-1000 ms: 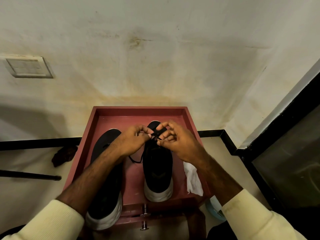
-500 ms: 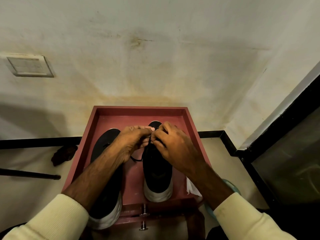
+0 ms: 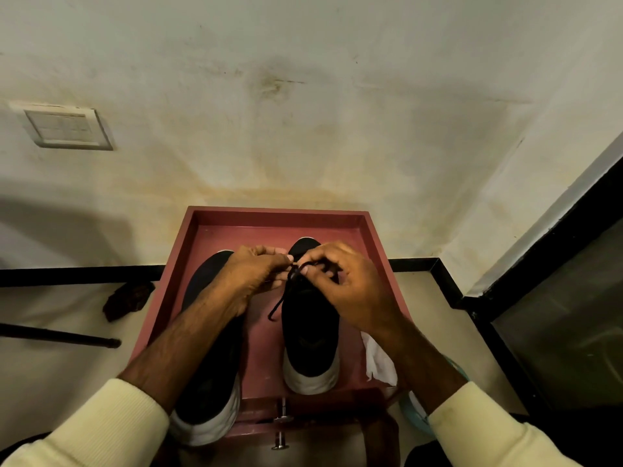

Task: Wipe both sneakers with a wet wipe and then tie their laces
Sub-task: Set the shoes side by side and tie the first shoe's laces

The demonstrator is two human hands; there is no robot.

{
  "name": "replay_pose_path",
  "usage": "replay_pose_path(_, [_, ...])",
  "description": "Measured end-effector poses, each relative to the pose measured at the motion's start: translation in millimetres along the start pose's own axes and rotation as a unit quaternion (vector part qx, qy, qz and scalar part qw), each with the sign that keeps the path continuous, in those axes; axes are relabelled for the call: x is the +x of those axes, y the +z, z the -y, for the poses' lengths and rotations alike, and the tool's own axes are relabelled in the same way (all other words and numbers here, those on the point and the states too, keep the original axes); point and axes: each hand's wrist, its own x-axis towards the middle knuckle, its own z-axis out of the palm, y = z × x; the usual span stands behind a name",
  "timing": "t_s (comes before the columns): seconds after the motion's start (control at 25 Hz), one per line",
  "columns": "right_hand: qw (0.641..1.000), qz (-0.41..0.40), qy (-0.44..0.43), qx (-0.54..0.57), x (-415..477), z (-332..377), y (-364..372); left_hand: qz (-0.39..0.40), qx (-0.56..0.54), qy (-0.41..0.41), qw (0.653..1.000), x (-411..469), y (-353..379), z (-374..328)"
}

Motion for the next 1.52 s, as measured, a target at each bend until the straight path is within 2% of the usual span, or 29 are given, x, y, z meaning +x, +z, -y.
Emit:
replay_pose_path(0.12, [0.973,-0.064,0.134,0.175,2.8,-1.5,-12.6,-0.027,0.117,0.044,0.992,1.3,-9.1,4.6])
replay_pose_path(0.2, [0.946,-0.086,0.225,0.216,2.7,-7.1,-25.3,-0.025,0.147,0.058,0.987,-1.8,-15.3,6.9])
replay_pose_path(0.32, [0.924,-0.083,0.345,0.145,-5.1,-26.2,-44.4,-0.029,0.205,0.065,0.976,-5.3,-22.8,11.6])
replay_pose_path(0.44, [0.913,-0.051,0.398,0.079,-13.8,-40.7,-48.6,-0.033,0.269,0.067,0.960,-6.9,-23.1,15.4])
replay_pose_path(0.56, [0.916,-0.042,0.393,0.073,-17.8,-43.9,-45.0,-0.028,0.283,0.088,0.955,-10.0,-23.4,12.1])
replay_pose_path(0.64, [0.910,-0.058,0.385,0.143,-15.7,-40.6,-44.7,-0.023,0.240,0.112,0.964,-12.1,-25.8,11.3])
replay_pose_path(0.8, [0.863,-0.077,0.359,0.347,-8.8,-25.9,-44.9,0.029,-0.018,0.100,0.994,-18.9,-14.7,10.3])
replay_pose_path(0.88, [0.848,-0.085,0.348,0.390,-5.1,-21.3,-40.8,0.046,-0.110,0.081,0.990,-19.9,-6.8,9.3])
replay_pose_path(0.96, [0.844,-0.104,0.350,0.394,-1.5,-20.4,-36.0,0.050,-0.147,0.078,0.985,-18.7,-3.0,8.4])
replay_pose_path(1.08, [0.854,-0.124,0.336,0.377,1.6,-20.2,-32.2,0.049,-0.142,0.078,0.986,-16.9,-2.3,8.8])
replay_pose_path(1.32, [0.877,-0.068,0.279,0.385,1.1,-15.1,-27.9,0.065,-0.121,0.107,0.985,-16.4,-3.5,9.3])
replay_pose_path(1.52, [0.905,-0.064,0.255,0.334,1.9,-12.7,-18.6,0.064,0.000,0.158,0.985,-15.4,-4.7,13.0])
